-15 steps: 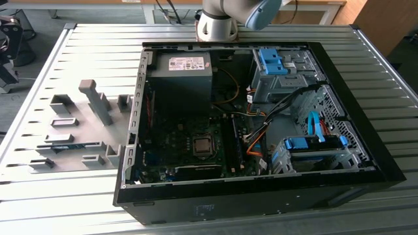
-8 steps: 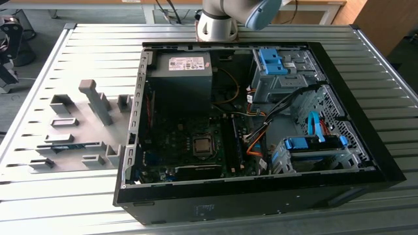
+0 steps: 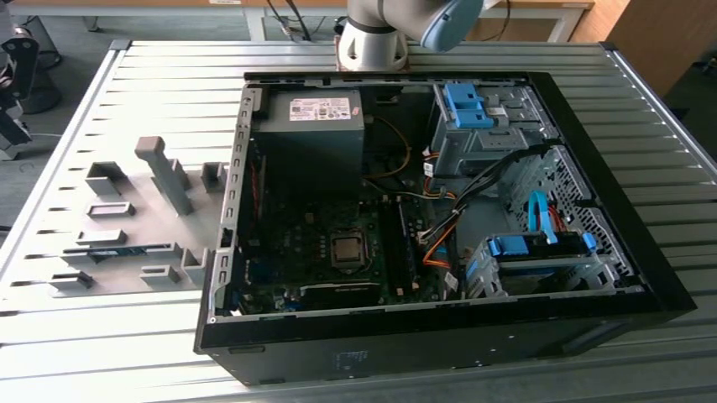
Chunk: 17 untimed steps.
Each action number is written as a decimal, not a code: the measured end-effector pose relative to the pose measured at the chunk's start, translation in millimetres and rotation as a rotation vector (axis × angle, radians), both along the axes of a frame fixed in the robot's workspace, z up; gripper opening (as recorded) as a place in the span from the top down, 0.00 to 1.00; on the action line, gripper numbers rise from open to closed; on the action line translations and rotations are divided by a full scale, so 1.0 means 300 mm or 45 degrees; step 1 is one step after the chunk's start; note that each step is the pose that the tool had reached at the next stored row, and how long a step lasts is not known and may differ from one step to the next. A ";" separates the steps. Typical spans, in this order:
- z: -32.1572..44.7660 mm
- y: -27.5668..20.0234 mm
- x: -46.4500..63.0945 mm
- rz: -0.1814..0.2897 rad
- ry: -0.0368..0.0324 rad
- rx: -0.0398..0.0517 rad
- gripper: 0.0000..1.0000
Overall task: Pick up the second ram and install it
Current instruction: 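Pick up the second ram and move it above second insertion slot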
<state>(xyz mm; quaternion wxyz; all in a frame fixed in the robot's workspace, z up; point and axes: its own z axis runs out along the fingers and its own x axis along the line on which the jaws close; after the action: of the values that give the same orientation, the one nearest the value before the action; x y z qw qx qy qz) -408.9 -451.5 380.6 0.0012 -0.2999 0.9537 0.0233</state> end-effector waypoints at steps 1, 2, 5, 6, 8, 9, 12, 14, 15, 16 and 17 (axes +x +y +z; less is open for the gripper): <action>0.000 0.000 0.000 0.015 0.0000 0.000 0.90; 0.000 0.000 0.000 0.030 0.0000 0.000 0.90; 0.000 0.000 0.000 0.079 0.0001 0.000 0.90; -0.001 0.000 0.000 0.096 0.0000 0.000 0.90; -0.001 0.000 0.000 0.131 0.0000 0.000 0.90; -0.001 0.000 0.000 0.148 0.0000 0.000 0.90; -0.001 0.000 0.000 0.209 -0.0001 0.000 0.90; -0.002 0.000 0.000 0.252 0.0000 0.000 0.90; -0.002 0.000 0.000 0.270 0.0001 0.000 0.90; -0.001 0.000 0.000 0.283 0.0001 0.000 0.90; -0.001 0.000 0.000 0.289 0.0001 0.000 0.90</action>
<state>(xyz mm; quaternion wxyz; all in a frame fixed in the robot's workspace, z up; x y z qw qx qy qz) -408.9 -451.7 380.1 -0.0015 -0.4062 0.9135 0.0232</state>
